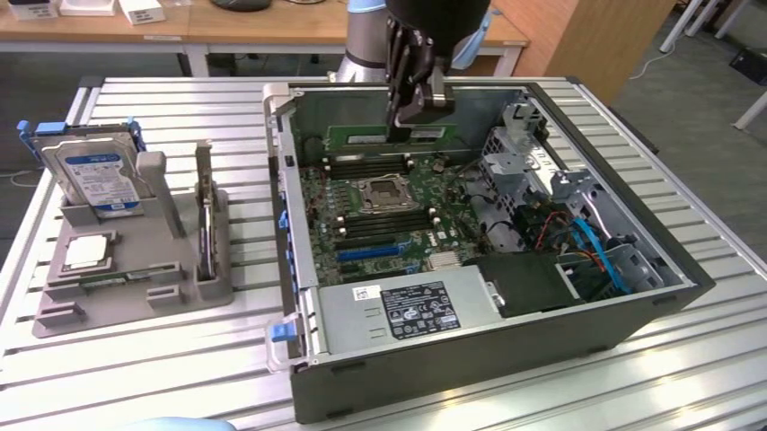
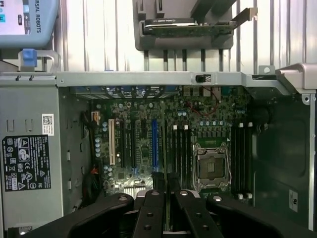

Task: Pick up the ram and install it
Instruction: 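Pick up the ram and move it above insertion slot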

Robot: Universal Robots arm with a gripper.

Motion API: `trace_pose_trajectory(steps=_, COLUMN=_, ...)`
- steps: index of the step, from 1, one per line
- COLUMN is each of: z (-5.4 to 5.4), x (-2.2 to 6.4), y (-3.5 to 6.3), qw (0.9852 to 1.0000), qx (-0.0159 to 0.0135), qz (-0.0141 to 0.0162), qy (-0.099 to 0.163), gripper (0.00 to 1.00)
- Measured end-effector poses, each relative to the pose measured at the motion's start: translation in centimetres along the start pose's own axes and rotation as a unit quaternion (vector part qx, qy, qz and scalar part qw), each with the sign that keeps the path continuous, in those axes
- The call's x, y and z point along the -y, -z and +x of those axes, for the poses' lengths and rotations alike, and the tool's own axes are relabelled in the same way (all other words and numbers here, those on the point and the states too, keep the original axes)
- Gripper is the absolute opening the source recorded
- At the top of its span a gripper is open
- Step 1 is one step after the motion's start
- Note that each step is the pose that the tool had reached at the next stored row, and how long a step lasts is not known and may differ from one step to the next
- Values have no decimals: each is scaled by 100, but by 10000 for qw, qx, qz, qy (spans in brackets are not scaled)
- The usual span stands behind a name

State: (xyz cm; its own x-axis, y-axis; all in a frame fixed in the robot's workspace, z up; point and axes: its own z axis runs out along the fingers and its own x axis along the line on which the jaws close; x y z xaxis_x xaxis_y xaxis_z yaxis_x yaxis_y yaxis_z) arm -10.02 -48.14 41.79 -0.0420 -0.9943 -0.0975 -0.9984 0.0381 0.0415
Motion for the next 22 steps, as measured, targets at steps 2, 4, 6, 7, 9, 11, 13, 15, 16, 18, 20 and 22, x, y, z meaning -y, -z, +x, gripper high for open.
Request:
trace_pose_trajectory(steps=2, z=0, x=2, y=0, qw=10000, qx=2, qz=45, qy=9, gripper=13)
trace_pose_trajectory(steps=4, z=0, x=3, y=0, qw=10000, qx=3, qz=48, qy=10, gripper=13)
trace_pose_trajectory(steps=6, z=0, x=2, y=1, qw=10000, qx=2, qz=48, qy=9, gripper=13)
trace_pose_trajectory(steps=7, z=0, x=1, y=1, qw=10000, qx=2, qz=48, qy=9, gripper=13)
trace_pose_trajectory(steps=9, z=-13, x=2, y=-3, qw=10000, qx=3, qz=48, qy=8, gripper=13)
trace_pose_trajectory(steps=11, z=-42, x=13, y=-8, qw=10000, qx=3, qz=48, qy=9, gripper=13)
trace_pose_trajectory(steps=13, z=-75, x=30, y=-13, qw=10000, qx=4, qz=48, qy=9, gripper=13)
trace_pose_trajectory(steps=15, z=-105, x=51, y=-19, qw=10000, qx=4, qz=48, qy=9, gripper=13)
trace_pose_trajectory(steps=16, z=-120, x=62, y=-22, qw=10000, qx=5, qz=48, qy=9, gripper=13)
trace_pose_trajectory(steps=18, z=-153, x=83, y=-28, qw=10000, qx=5, qz=48, qy=9, gripper=13)
trace_pose_trajectory(steps=20, z=-188, x=107, y=-35, qw=10000, qx=5, qz=48, qy=9, gripper=13)
trace_pose_trajectory(steps=22, z=-223, x=135, y=-42, qw=10000, qx=5, qz=48, qy=9, gripper=13)
